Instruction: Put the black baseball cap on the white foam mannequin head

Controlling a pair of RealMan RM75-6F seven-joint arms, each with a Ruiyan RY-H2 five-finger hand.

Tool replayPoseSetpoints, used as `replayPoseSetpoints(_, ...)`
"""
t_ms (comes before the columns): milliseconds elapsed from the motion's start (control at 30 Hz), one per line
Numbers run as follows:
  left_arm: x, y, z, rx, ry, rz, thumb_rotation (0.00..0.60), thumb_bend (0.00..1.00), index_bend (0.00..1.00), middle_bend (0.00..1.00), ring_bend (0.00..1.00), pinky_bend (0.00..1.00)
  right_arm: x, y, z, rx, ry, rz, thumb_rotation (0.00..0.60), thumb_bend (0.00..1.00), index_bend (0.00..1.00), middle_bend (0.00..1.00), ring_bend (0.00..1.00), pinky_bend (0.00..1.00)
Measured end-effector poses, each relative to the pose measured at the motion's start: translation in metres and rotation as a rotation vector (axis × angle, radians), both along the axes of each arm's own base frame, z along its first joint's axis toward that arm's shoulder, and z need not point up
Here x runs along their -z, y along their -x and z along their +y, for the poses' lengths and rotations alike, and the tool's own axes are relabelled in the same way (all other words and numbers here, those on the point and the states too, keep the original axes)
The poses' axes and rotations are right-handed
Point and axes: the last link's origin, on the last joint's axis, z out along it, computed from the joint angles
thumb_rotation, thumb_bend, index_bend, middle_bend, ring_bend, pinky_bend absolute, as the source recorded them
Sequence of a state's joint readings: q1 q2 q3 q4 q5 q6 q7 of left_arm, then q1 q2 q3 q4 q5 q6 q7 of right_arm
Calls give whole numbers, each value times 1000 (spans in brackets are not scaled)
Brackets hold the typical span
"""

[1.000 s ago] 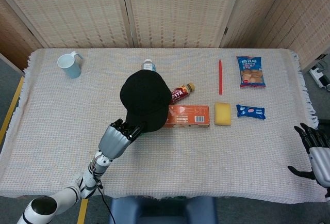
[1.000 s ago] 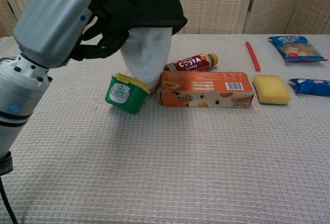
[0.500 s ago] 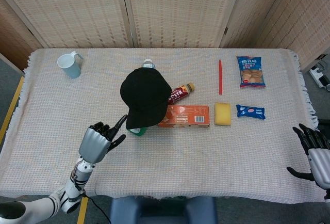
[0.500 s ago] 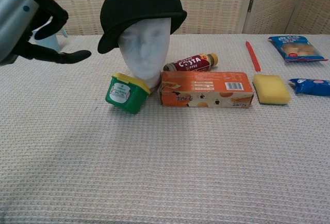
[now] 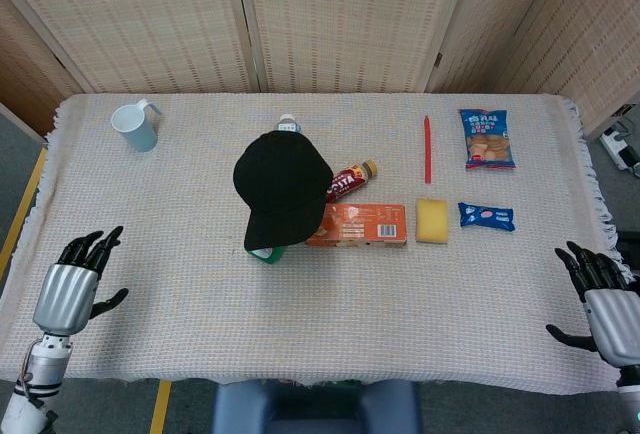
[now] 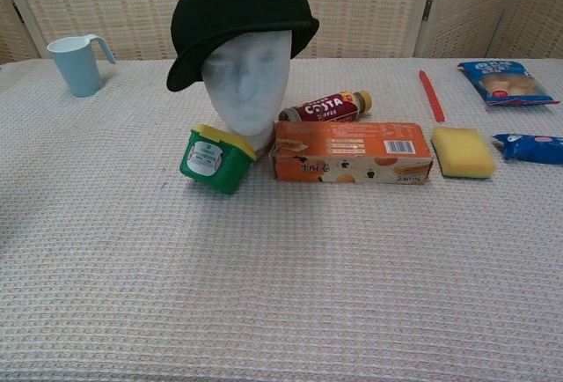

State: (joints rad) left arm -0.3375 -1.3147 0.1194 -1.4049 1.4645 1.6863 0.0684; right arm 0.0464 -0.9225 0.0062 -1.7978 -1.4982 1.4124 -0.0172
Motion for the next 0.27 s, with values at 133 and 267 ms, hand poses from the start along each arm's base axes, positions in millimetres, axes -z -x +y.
replayPoseSetpoints(133, -14, 27, -21, -138, 42, -100, 600, 72, 142, 160, 10, 89, 6, -1, -1, -13, -1, 8, 600, 59, 0, 0, 0, 0)
replayPoseSetpoints(267, -26, 32, -31, -177, 46, -79, 600, 71, 141, 157, 8, 87, 10, -2, -1, -18, -2, 23, 600, 59, 0, 0, 0, 0)
